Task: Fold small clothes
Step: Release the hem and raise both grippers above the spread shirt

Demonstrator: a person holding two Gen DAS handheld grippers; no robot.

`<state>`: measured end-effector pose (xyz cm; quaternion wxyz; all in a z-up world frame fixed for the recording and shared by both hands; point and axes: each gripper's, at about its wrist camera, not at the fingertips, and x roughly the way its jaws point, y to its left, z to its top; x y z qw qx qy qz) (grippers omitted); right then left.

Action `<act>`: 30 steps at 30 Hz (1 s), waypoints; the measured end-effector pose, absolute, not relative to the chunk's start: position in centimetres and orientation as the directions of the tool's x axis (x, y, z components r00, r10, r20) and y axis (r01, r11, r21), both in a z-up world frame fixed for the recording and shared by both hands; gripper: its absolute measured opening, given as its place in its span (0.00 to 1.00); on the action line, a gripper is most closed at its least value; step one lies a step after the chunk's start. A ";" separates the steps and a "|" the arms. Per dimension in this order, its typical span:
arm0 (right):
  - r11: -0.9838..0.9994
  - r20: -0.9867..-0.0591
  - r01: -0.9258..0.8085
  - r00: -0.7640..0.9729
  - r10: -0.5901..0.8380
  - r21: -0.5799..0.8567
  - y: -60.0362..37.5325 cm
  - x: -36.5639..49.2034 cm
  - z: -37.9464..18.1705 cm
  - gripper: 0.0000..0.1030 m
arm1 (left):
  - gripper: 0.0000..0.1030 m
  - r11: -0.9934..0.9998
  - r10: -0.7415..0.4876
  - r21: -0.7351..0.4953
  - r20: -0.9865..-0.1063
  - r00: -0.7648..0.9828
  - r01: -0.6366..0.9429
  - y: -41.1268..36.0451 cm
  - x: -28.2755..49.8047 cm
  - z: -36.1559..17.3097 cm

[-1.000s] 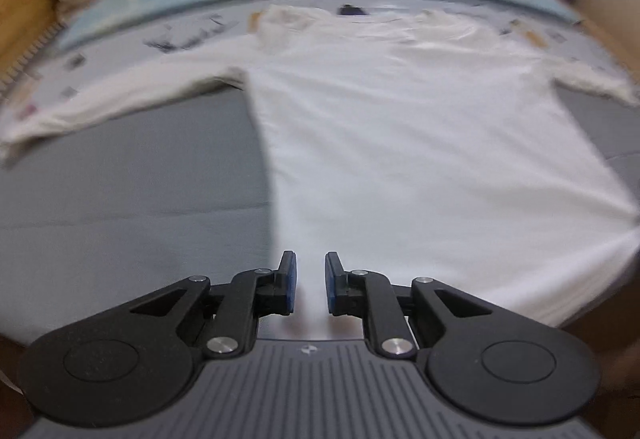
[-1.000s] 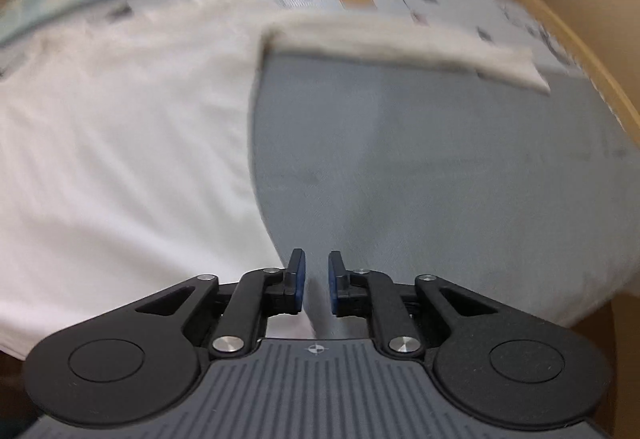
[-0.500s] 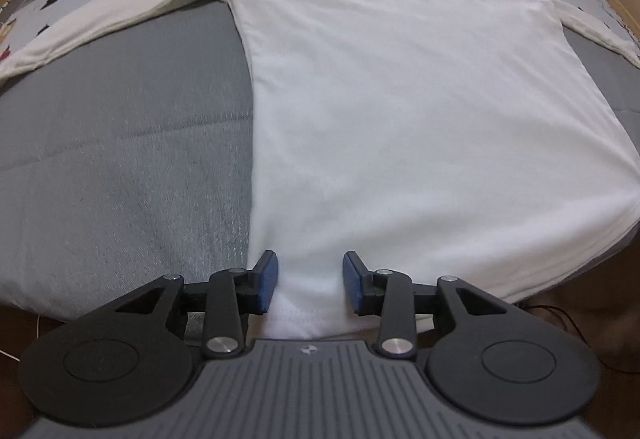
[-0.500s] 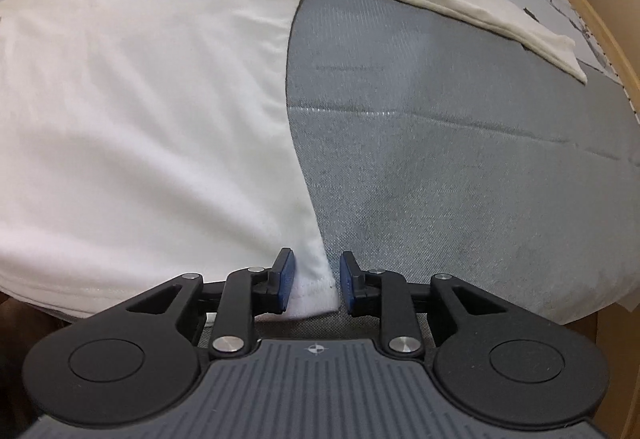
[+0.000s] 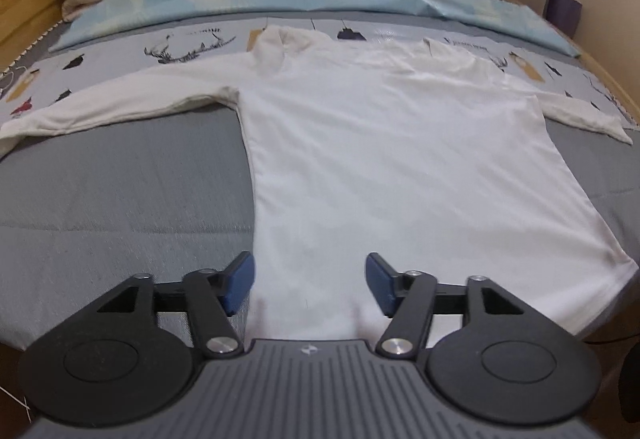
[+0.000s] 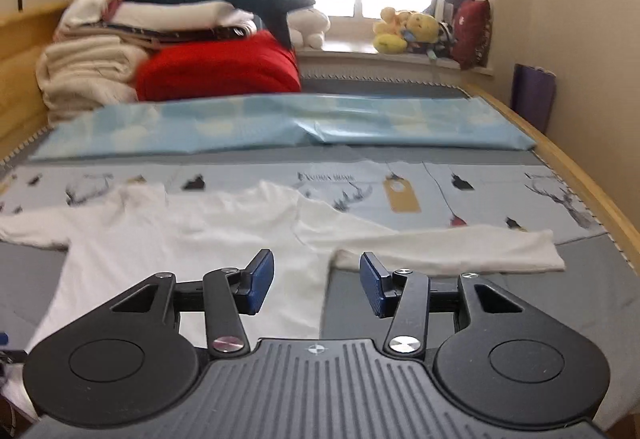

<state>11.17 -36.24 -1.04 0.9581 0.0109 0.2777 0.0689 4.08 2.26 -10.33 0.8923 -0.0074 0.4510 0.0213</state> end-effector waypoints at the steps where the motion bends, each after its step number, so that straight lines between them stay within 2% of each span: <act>1: 0.988 -0.530 -0.134 0.833 0.157 0.081 -36.2 11.4 -1.3 0.48 | 0.72 0.999 0.034 0.008 -0.803 0.595 -0.046 2.3 4.1 -10.5; 5: 0.995 -0.589 -0.074 0.802 0.095 0.060 -34.9 12.4 -3.5 0.47 | 0.75 0.998 0.051 0.028 -0.794 0.605 -0.047 2.0 4.3 -10.5; 7: 0.996 -0.555 -0.046 0.828 0.079 0.073 -34.0 12.2 -3.0 0.47 | 0.76 0.998 0.055 0.030 -0.785 0.618 -0.051 1.8 4.3 -10.4; 16: 0.994 -0.579 -0.079 0.809 0.105 0.070 -31.7 13.4 -3.4 0.47 | 0.76 0.993 0.116 0.083 -0.663 0.739 -0.082 1.3 4.0 -8.8; 21: 0.992 -0.575 -0.047 0.811 0.104 0.113 -31.8 13.8 -3.2 0.47 | 0.76 0.995 0.079 0.012 -0.696 0.714 -0.098 2.1 5.2 -8.0; 25: 0.992 -0.577 -0.058 0.809 0.115 0.116 -31.5 14.1 -3.3 0.47 | 0.76 0.990 0.077 -0.032 -0.684 0.725 -0.136 3.3 6.9 -5.9; 28: 0.993 -0.577 -0.078 0.809 0.117 0.091 -30.9 14.5 -3.4 0.47 | 0.67 0.982 0.150 0.019 -0.672 0.725 -0.186 4.8 9.7 -4.2; 30: 0.993 -0.572 -0.095 0.812 0.117 0.068 -30.5 14.7 -3.3 0.47 | 0.50 0.976 0.159 -0.003 -0.680 0.716 -0.219 6.6 11.9 -3.6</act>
